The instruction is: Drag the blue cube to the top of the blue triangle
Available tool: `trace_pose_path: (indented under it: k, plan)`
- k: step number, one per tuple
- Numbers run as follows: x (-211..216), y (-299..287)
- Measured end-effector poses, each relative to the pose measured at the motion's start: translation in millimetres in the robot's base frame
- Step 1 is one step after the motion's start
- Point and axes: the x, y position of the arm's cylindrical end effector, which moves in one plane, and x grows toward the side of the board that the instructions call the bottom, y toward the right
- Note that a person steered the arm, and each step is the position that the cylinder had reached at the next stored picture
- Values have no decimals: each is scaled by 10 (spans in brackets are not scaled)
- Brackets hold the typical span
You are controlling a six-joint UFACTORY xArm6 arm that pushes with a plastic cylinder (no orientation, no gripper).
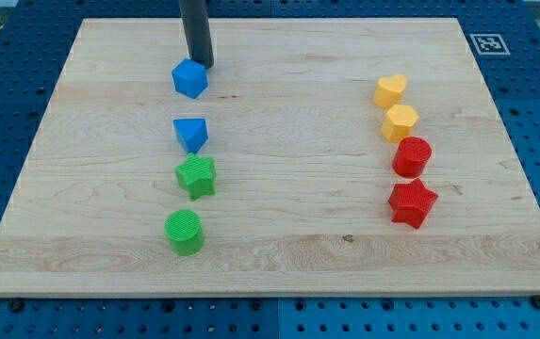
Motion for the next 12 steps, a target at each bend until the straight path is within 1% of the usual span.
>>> trace_pose_path:
  k: [1, 3, 9, 12]
  plan:
    - [-50, -81]
    - [61, -162]
    - [465, -106]
    - [562, -106]
